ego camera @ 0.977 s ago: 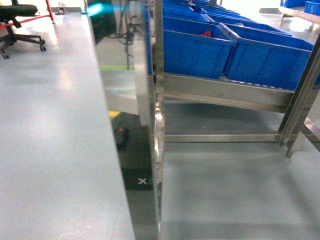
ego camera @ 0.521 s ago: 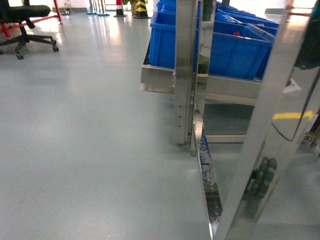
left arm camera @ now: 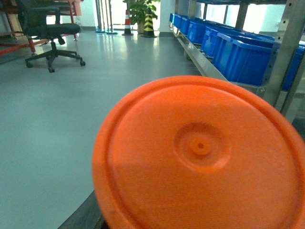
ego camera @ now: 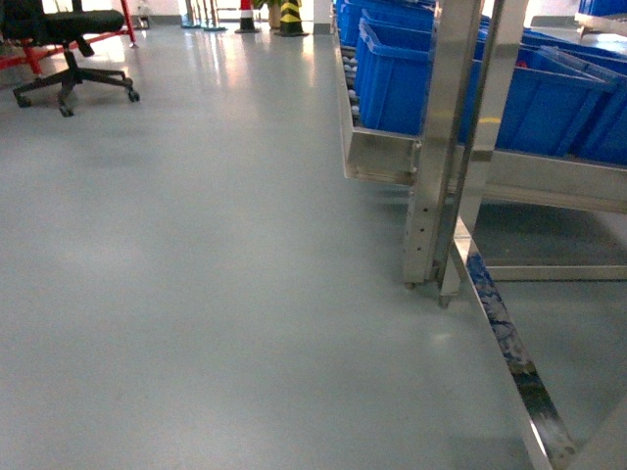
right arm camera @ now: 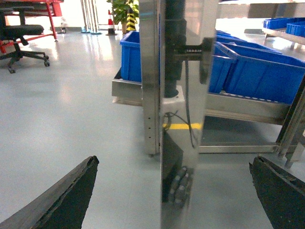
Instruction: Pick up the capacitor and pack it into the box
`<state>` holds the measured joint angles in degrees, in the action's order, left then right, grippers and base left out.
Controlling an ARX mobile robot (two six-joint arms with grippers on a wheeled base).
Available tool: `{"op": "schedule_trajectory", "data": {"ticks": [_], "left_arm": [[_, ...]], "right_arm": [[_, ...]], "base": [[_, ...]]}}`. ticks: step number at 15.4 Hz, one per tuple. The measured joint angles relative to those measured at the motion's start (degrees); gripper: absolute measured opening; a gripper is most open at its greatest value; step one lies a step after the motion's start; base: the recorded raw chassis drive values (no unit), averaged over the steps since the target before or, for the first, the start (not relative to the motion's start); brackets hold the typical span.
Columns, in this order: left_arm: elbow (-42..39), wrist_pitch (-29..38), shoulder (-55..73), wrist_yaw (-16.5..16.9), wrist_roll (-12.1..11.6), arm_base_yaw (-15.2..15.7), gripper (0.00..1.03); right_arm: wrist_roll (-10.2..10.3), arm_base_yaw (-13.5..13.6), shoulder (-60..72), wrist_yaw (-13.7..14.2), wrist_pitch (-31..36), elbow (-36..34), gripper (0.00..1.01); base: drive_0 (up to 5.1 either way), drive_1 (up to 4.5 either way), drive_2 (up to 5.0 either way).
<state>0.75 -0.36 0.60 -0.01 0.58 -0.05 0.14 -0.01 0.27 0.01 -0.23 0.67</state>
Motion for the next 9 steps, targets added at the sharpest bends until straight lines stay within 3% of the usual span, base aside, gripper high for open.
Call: {"op": "schedule_trajectory", "data": {"ticks": [9], "left_arm": [[0.0, 0.11, 0.0, -0.04, 0.0, 0.0, 0.44]], "right_arm": [[0.0, 0.0, 0.0, 0.0, 0.04, 0.0, 0.98]], "base": [[-5.0, 2.48, 2.5]]}}
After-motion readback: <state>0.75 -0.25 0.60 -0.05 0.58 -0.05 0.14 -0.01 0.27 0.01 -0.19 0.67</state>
